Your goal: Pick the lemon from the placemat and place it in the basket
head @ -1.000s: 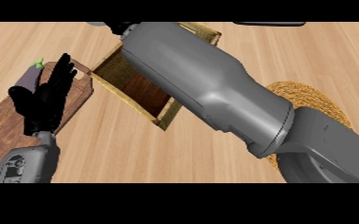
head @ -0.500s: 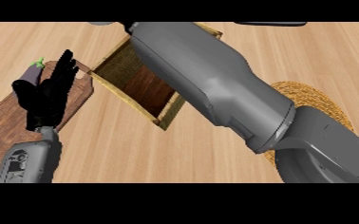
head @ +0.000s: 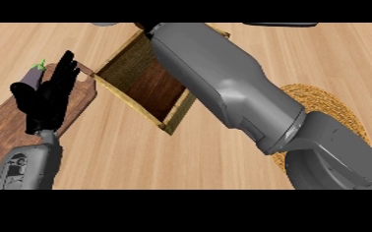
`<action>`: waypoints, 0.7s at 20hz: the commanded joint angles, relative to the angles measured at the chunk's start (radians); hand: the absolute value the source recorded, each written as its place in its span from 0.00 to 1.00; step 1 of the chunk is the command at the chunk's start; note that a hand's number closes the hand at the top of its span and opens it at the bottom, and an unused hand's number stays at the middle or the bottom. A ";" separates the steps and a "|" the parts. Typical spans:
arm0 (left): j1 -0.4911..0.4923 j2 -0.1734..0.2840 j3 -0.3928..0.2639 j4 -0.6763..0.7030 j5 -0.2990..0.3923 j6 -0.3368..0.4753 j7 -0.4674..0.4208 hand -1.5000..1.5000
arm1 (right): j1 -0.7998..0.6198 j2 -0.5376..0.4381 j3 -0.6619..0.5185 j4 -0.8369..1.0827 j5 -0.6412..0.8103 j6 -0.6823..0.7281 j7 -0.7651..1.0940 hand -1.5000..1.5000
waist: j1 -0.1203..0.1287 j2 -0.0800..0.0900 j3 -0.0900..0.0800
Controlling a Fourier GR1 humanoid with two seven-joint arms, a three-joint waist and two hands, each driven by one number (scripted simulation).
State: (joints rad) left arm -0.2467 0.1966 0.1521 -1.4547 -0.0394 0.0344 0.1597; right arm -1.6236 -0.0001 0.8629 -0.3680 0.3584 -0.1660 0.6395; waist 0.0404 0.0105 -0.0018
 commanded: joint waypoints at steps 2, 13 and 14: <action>-0.014 -0.003 -0.004 -0.017 0.008 -0.004 0.032 0.50 | 0.050 0.000 0.025 -0.012 0.031 -0.003 0.014 1.00 | 0.006 0.000 0.000; 0.003 -0.035 -0.016 0.040 -0.017 0.018 -0.045 0.50 | 0.071 0.000 -0.005 0.064 0.075 0.024 -0.064 1.00 | -0.001 0.003 0.000; 0.068 -0.032 -0.027 -0.018 -0.009 -0.005 -0.044 0.50 | 0.072 0.000 0.010 0.008 0.072 0.053 0.011 1.00 | 0.010 -0.001 0.000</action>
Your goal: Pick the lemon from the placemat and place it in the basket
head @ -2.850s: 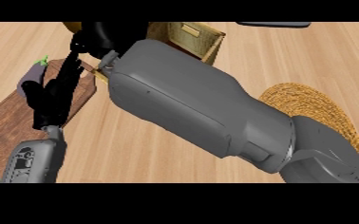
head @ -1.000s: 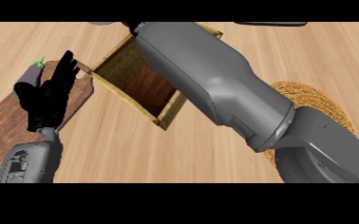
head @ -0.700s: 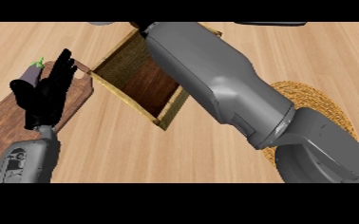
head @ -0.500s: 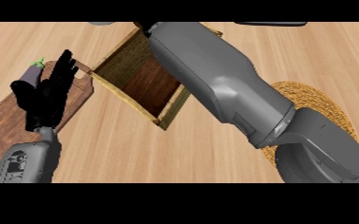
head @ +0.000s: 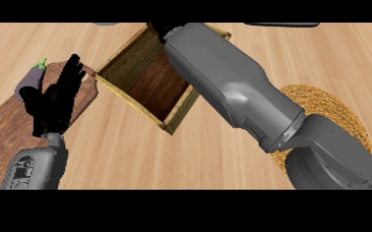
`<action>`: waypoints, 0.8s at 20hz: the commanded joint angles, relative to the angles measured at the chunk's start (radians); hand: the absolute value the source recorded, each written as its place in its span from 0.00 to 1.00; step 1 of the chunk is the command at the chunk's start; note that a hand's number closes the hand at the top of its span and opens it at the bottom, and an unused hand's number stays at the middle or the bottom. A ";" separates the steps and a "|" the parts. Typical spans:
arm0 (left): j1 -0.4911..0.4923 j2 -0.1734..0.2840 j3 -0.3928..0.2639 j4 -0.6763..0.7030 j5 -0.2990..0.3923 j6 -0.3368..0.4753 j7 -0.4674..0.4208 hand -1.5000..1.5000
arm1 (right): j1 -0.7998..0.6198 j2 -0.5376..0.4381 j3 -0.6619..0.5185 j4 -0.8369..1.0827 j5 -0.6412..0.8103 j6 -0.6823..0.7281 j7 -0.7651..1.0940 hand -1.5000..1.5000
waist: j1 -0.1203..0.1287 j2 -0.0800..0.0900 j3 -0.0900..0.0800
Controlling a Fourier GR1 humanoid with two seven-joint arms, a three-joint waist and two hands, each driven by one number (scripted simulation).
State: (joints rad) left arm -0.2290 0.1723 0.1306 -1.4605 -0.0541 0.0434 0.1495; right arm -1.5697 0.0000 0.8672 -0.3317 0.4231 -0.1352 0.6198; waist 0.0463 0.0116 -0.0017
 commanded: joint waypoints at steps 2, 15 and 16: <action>-0.010 0.020 0.002 -0.032 0.007 -0.017 0.036 0.50 | 0.062 0.000 0.008 -0.028 0.000 0.024 0.014 1.00 | 0.012 0.000 0.000; -0.002 0.010 -0.007 -0.057 -0.015 0.007 0.048 0.50 | 0.071 0.000 -0.079 0.053 -0.033 0.107 0.003 1.00 | 0.007 0.000 0.001; -0.009 -0.003 -0.009 0.005 -0.012 0.000 0.018 0.50 | 0.068 0.000 -0.076 0.006 -0.040 0.130 0.053 1.00 | 0.002 -0.001 0.000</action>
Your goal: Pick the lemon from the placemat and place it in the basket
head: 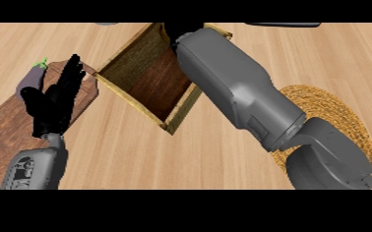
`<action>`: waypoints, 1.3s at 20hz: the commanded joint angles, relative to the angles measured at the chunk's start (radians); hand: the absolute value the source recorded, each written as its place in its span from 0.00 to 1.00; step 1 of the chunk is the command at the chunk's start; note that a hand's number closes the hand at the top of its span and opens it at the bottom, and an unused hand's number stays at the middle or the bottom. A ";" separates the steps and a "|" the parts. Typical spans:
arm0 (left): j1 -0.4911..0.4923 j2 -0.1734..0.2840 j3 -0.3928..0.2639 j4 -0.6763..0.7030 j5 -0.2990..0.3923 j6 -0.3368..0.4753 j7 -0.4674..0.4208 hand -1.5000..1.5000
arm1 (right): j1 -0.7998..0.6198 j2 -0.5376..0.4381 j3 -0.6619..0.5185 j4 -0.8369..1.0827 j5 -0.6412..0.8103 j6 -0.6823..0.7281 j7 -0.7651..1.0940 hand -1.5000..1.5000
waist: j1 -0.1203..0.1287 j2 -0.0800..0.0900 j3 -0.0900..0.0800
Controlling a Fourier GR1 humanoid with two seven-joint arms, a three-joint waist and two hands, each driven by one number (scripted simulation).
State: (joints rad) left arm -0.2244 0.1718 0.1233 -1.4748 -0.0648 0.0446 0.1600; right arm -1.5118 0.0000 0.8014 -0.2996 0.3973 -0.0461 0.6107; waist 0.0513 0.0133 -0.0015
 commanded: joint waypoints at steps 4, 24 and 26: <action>-0.024 -0.032 -0.015 0.049 -0.024 0.029 -0.038 0.50 | 0.010 0.000 -0.022 0.017 -0.022 0.038 0.099 1.00 | 0.011 0.007 -0.001; 0.064 0.034 0.054 0.000 0.027 -0.023 -0.037 0.50 | 0.045 -0.077 -0.339 -0.227 -0.131 -0.488 0.166 0.00 | -0.058 -0.020 0.002; 0.053 0.016 0.056 0.040 0.022 -0.004 -0.040 0.50 | 0.072 -0.111 -0.364 -0.308 -0.142 -0.530 0.178 0.00 | -0.077 -0.024 0.002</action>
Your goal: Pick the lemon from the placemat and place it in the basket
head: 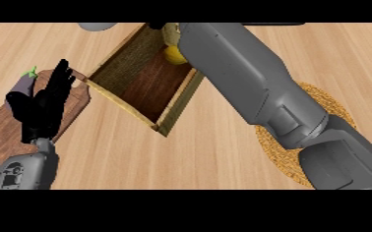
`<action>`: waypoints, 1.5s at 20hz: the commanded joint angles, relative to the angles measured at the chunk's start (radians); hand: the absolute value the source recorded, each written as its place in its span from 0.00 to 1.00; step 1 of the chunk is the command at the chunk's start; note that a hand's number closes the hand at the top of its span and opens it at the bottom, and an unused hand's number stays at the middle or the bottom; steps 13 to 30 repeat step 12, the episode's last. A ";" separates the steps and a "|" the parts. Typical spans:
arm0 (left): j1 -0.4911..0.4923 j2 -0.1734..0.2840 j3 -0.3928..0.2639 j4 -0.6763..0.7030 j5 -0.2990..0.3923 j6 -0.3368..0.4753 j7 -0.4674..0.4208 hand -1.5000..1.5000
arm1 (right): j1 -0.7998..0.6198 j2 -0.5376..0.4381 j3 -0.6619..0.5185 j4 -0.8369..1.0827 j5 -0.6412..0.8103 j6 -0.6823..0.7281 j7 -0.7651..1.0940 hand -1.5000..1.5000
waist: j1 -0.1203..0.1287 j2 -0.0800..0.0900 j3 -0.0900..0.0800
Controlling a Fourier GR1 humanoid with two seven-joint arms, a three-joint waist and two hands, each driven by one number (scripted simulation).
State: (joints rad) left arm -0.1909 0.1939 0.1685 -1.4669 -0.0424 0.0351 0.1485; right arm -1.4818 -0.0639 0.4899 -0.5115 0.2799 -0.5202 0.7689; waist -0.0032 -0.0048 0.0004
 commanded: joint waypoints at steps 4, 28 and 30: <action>-0.021 0.035 0.048 0.043 0.027 -0.013 0.016 0.50 | 0.139 -0.140 -0.093 -0.266 -0.057 -0.025 0.044 0.00 | -0.038 -0.008 0.000; -0.016 0.002 0.017 -0.006 -0.015 0.035 0.028 0.50 | 0.486 -0.332 -0.098 -0.729 -0.084 0.077 0.032 0.00 | -0.034 -0.005 0.000; -0.016 0.002 0.017 -0.006 -0.015 0.035 0.028 0.50 | 0.486 -0.332 -0.098 -0.729 -0.084 0.077 0.032 0.00 | -0.034 -0.005 0.000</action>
